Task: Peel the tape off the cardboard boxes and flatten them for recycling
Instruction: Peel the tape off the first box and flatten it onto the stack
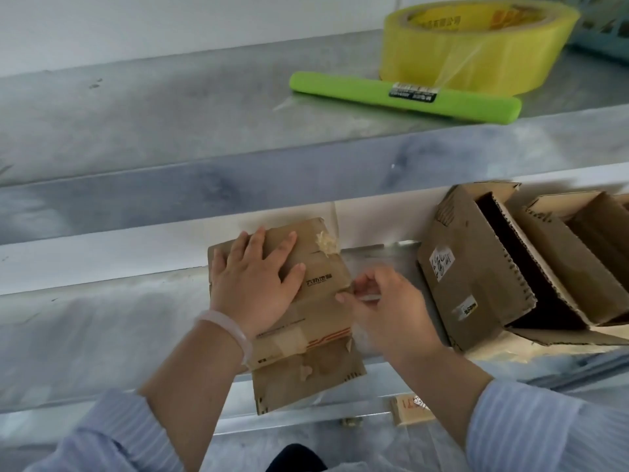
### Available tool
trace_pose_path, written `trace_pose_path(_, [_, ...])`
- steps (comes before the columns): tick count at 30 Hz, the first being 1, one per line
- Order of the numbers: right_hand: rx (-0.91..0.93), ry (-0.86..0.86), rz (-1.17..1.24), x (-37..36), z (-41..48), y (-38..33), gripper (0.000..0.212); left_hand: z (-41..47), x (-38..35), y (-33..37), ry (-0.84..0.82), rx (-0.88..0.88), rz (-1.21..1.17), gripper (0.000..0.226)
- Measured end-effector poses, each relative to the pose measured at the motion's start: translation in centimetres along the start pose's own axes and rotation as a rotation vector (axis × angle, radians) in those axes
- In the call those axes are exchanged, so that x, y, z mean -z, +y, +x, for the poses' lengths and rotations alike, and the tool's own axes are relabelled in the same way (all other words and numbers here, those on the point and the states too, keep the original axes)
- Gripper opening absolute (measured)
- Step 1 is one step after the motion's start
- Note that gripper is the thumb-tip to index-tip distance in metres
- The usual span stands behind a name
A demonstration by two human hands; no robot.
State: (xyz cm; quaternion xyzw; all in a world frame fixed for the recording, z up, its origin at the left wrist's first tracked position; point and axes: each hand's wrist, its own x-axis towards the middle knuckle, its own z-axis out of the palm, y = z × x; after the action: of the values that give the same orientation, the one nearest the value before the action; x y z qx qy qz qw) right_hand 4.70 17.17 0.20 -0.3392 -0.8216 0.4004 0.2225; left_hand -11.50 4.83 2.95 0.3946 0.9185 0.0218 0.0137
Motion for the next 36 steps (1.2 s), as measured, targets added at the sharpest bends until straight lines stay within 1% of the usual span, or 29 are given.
trace_pose_path(2, [-0.02, 0.012, 0.073, 0.3, -0.2, 0.2, 0.023, 0.1, 0.0, 0.1, 0.004, -0.002, 0.001, 0.068])
trace_pose_path(3, [-0.059, 0.013, 0.13, 0.4, -0.3, 0.2, 0.02, 0.1, 0.1, 0.1, 0.007, -0.003, 0.003, 0.068])
trace_pose_path(5, [-0.191, -0.009, 0.255, 0.5, -0.3, -0.1, 0.016, 0.1, 0.1, 0.2, 0.019, -0.004, 0.007, 0.067])
trace_pose_path(8, [-0.41, -0.104, 0.506, 0.7, 0.1, -0.5, 0.008, 0.0, 0.0, 0.2, 0.035, -0.011, 0.008, 0.069])
trace_pose_path(10, [-0.498, -0.118, 0.618, 0.9, 0.1, -0.8, 0.006, -0.1, 0.0, 0.2, 0.035, -0.018, 0.018, 0.072])
trace_pose_path(14, [-0.522, -0.073, 0.583, 0.8, 0.1, -1.3, 0.002, 0.0, 0.0, 0.1, 0.039, -0.028, 0.034, 0.071])
trace_pose_path(16, [-0.528, -0.097, 0.561, 0.7, 0.2, -1.5, 0.008, 0.0, -0.1, 0.0, 0.048, -0.031, 0.035, 0.07])
trace_pose_path(18, [-0.545, -0.168, 0.554, 0.9, 0.3, -1.6, 0.014, 0.1, -0.2, -0.1, 0.06, -0.034, 0.037, 0.071])
trace_pose_path(21, [-0.613, -0.285, 0.745, 1.6, 0.4, -1.8, 0.015, 0.0, -0.3, -0.1, 0.07, -0.042, 0.035, 0.071])
trace_pose_path(24, [-0.661, -0.342, 0.935, 2.4, 0.6, -1.9, 0.011, 0.0, -0.3, -0.2, 0.07, -0.051, 0.03, 0.07])
trace_pose_path(28, [-0.682, -0.38, 1.079, 2.9, 0.8, -1.8, 0.009, 0.0, -0.2, -0.4, 0.067, -0.06, 0.012, 0.07])
trace_pose_path(31, [-0.685, -0.412, 1.164, 2.9, 0.8, -1.4, 0.014, 0.1, -0.2, -0.5, 0.062, -0.067, 0.006, 0.069])
trace_pose_path(33, [-0.669, -0.416, 1.158, 2.8, 0.8, -1.1, 0.013, 0.2, -0.2, -0.5, 0.059, -0.072, 0.013, 0.07])
trace_pose_path(35, [-0.606, -0.355, 1.026, 2.7, 0.9, -0.9, 0.009, 0.2, -0.1, -0.6, 0.057, -0.073, 0.014, 0.07])
trace_pose_path(36, [-0.552, -0.289, 0.924, 2.6, 1.0, -0.7, 0.007, 0.3, -0.1, -0.6, 0.057, -0.073, 0.013, 0.07])
